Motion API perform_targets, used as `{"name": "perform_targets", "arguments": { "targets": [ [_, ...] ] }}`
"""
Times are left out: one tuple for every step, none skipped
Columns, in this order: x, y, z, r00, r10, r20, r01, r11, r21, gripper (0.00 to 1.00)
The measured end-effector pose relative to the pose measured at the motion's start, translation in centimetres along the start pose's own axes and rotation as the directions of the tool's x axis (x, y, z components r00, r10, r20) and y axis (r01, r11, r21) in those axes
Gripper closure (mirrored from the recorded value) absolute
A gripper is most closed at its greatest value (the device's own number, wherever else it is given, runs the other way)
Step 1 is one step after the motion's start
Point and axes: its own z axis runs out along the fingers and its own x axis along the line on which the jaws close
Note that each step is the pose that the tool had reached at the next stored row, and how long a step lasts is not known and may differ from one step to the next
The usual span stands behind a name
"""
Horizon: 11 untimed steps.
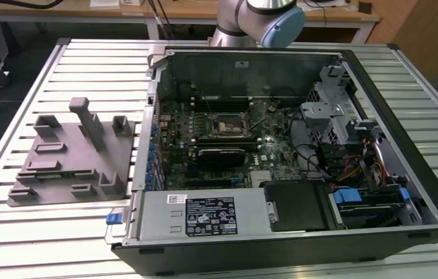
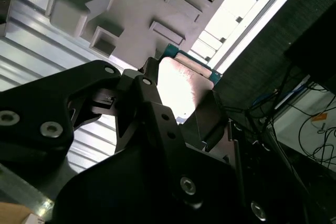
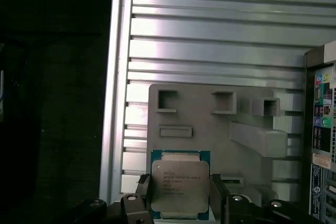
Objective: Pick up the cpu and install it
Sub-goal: 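Pick up the cpu and move it towards the insertion slot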
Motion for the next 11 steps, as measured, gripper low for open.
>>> {"name": "perform_targets", "arguments": {
  "targets": [
    [0.00,0.01,-0.09,1.0000,0.000,0.0000,0.000,1.0000,-0.0003,0.47],
    [0.00,0.01,-0.16,1.0000,0.000,0.0000,0.000,1.0000,-0.0008,0.47],
    [0.00,0.02,-0.21,1.0000,0.000,0.0001,0.000,1.0000,-0.0011,0.47],
    [-0.02,0.03,-0.24,1.0000,0.000,0.0001,0.000,1.0000,-0.0012,0.47],
    [-0.06,0.03,-0.28,1.0000,0.000,0.0000,0.000,1.0000,-0.0014,0.47],
    [-0.13,0.02,-0.30,1.0000,0.000,0.0001,0.000,1.0000,-0.0019,0.47],
    [-0.20,0.02,-0.34,1.0000,0.000,0.0000,0.000,1.0000,-0.0023,0.47],
    [-0.29,0.02,-0.36,1.0000,0.000,0.0001,0.000,1.0000,-0.0027,0.47],
    [-0.40,0.02,-0.39,1.0000,0.000,0.0001,0.000,1.0000,-0.0031,0.47],
    [-0.52,0.02,-0.41,1.0000,0.000,0.0000,0.000,1.0000,-0.0034,0.47],
    [-0.65,0.02,-0.42,1.0000,0.000,0.0000,0.000,1.0000,-0.0037,0.47]
  ]
}}
